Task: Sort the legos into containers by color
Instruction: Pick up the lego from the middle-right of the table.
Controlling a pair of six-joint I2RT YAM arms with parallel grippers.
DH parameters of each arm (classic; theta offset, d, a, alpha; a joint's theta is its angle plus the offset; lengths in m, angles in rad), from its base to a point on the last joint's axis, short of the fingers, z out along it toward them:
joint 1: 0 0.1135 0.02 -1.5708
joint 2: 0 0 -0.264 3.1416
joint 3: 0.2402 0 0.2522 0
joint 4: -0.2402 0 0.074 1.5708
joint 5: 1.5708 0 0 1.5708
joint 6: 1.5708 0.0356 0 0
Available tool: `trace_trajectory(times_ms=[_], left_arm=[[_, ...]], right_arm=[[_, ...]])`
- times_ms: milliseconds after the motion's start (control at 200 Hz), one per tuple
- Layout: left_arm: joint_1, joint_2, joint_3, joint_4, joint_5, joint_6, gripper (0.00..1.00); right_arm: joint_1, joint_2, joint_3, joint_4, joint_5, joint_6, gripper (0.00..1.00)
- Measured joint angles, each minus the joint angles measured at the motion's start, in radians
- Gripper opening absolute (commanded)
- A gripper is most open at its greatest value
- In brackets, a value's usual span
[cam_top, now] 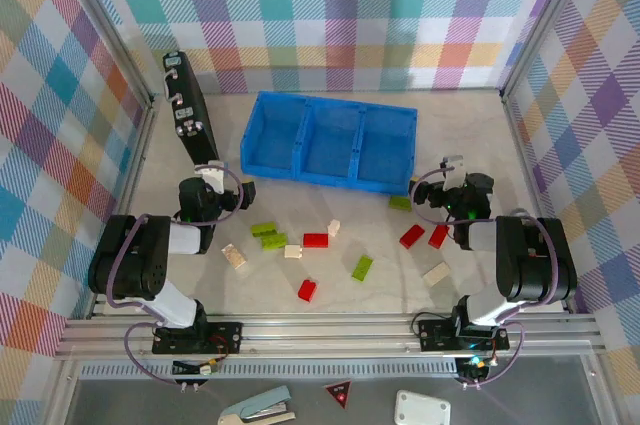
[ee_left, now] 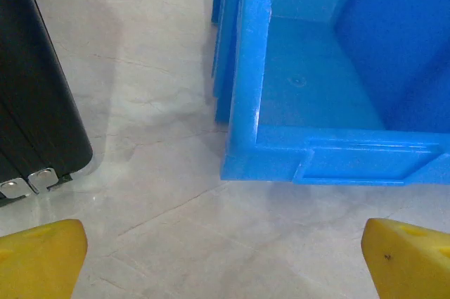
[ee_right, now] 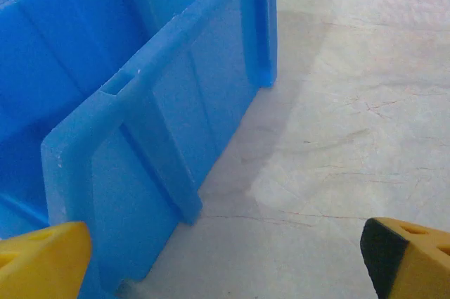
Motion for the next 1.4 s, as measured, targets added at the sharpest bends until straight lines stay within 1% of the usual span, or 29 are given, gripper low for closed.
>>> trace_trajectory(times_ms=[1270,1335,1400], left_arm=[[0.001,0.000,0.000,-0.001,-0.010,-0.005,1.00],[0.001,-0.005,0.003,-0.020,-0.019,-0.005,1.00],[0.001,-0.020,0.022,-0.085,-0.029,-0.008,1.00]], right_arm=[[0.000,-0.002,0.000,0.000,0.003,0.000,0.99],[0.000,-0.009,0.000,-0.010,0.005,0.000,0.99],[0.000,-0.027,0.000,-0.028,0.005,0.000,0.99]])
